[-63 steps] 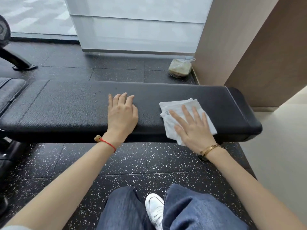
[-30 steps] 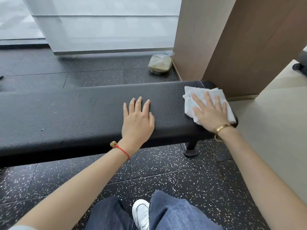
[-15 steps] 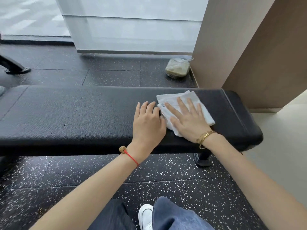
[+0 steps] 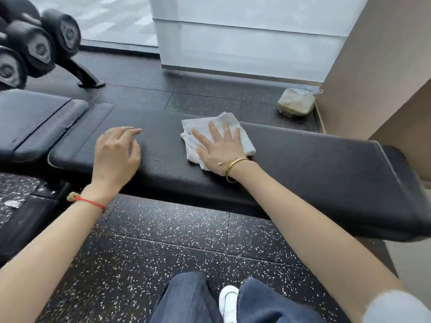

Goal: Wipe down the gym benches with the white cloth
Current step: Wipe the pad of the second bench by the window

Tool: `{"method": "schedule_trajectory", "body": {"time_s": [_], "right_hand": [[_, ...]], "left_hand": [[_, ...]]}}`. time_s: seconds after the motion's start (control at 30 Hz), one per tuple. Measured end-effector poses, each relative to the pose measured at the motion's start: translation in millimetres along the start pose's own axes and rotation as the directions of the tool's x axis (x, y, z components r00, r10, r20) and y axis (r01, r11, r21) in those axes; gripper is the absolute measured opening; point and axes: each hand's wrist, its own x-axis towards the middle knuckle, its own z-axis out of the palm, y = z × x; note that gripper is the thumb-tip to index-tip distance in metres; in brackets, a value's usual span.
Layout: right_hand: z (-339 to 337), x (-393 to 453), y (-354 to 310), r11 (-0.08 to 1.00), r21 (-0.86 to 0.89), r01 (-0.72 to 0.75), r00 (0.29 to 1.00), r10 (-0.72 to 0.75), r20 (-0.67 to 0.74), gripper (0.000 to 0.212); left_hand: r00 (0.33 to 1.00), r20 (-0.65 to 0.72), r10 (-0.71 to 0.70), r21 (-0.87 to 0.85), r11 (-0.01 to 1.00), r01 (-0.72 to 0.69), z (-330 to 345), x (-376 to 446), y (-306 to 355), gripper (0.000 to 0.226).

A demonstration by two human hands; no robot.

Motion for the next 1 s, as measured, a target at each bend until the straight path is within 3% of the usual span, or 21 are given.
{"method": "schedule_trajectory", "body": {"time_s": [0.2, 0.4, 0.47, 0.6, 0.73, 0.87, 0.93, 1.0], "right_hand": [[14.7, -60.2, 0.6, 0.973, 0.032, 0.23, 0.973, -0.229, -0.032, 0.049], [-5.2, 18.3, -0.7, 0.997, 0.05, -0.061, 0.998, 0.062, -0.019, 0.05], [-6.3, 42.9, -26.5, 0.997, 0.048, -0.068, 0.998, 0.068, 0.003, 0.051], [11.8, 24.2, -72.3, 0.99, 0.006, 0.14, 0.989, -0.14, -0.044, 0.052], [21.1, -18.4, -44.6, 0.966, 0.018, 0.257, 0.964, -0.255, -0.072, 0.049], [5.6, 10.4, -18.2, 0.997, 0.022, 0.069, 0.997, -0.069, -0.033, 0.05], [-5.4, 39.4, -28.2, 0.998, 0.039, -0.043, 0.999, 0.044, -0.013, 0.051], [-5.0, 53.3, -52.5, 0.998, 0.028, -0.059, 0.998, 0.06, -0.021, 0.052]], "left_hand": [[0.998, 0.045, -0.042, 0.015, 0.999, 0.042, 7.7, 3.6, -35.3, 0.046], [0.996, 0.003, -0.092, -0.023, 0.996, 0.092, 14.8, 1.6, -35.3, 0.047], [0.995, 0.004, -0.096, -0.032, 0.995, 0.096, 15.5, 1.8, -36.5, 0.047], [0.996, -0.006, -0.089, -0.039, 0.995, 0.089, 17.5, 1.4, -40.0, 0.047], [0.998, -0.018, -0.068, -0.03, 0.997, 0.068, 19.8, 1.1, -43.3, 0.047], [0.997, -0.026, -0.074, -0.036, 0.997, 0.073, 20.3, 1.0, -43.0, 0.046], [0.996, -0.03, -0.079, -0.039, 0.996, 0.078, 20.3, 1.6, -42.3, 0.045], [0.996, -0.031, -0.083, -0.044, 0.996, 0.082, 20.3, 2.3, -41.9, 0.045]]}}
